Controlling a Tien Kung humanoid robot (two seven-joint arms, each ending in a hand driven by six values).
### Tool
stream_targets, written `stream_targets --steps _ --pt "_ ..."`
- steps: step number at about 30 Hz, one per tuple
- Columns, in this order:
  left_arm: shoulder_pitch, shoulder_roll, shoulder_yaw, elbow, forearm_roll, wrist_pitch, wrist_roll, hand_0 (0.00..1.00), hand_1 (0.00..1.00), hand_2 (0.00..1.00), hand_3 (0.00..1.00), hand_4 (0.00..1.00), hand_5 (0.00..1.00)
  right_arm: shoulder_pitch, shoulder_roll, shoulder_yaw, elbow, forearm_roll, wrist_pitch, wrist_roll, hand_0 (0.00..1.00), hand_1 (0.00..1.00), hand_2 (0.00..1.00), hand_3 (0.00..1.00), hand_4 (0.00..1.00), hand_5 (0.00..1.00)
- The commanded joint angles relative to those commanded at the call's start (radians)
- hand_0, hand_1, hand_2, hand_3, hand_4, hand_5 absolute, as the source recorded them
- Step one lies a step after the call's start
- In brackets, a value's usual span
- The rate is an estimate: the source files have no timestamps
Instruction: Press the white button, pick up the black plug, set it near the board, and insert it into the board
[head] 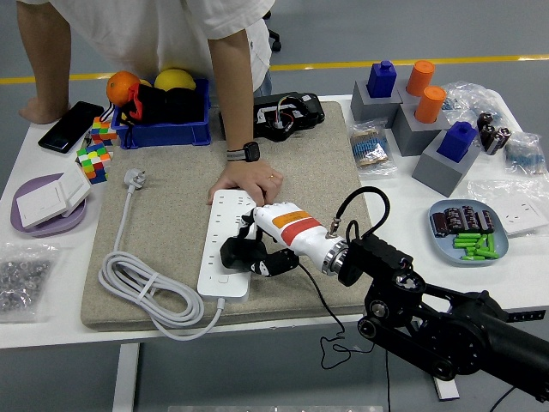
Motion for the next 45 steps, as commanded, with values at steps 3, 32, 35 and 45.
stream_targets --steps 3,32,35,45 --pt "0.000 0.000 -0.001 0.000 0.004 0.000 0.000 0.648 0.638 0.631 0.677 0.510 0.114 -0.003 0.001 0.006 -0.004 -0.004 -0.003 0.000 0.296 0.427 0.417 0.469 0.803 0.002" --pt "0.002 -0.003 0.000 0.000 0.006 0.000 0.001 0.647 0.638 0.630 0.676 0.509 0.111 -0.024 -0.008 0.026 0.019 -0.008 0.012 -0.006 0.311 0.433 0.437 0.475 0.823 0.002" --pt "0.003 -0.003 -0.001 0.000 0.006 0.000 0.001 0.647 0.638 0.630 0.676 0.509 0.111 -0.028 -0.008 0.026 0.022 -0.009 0.012 -0.007 0.311 0.433 0.437 0.475 0.823 0.002" --pt "0.007 -0.004 -0.006 0.000 0.009 0.001 -0.001 0.647 0.638 0.631 0.678 0.510 0.111 -0.042 -0.013 0.039 0.057 -0.012 0.015 -0.016 0.309 0.436 0.446 0.467 0.846 0.002"
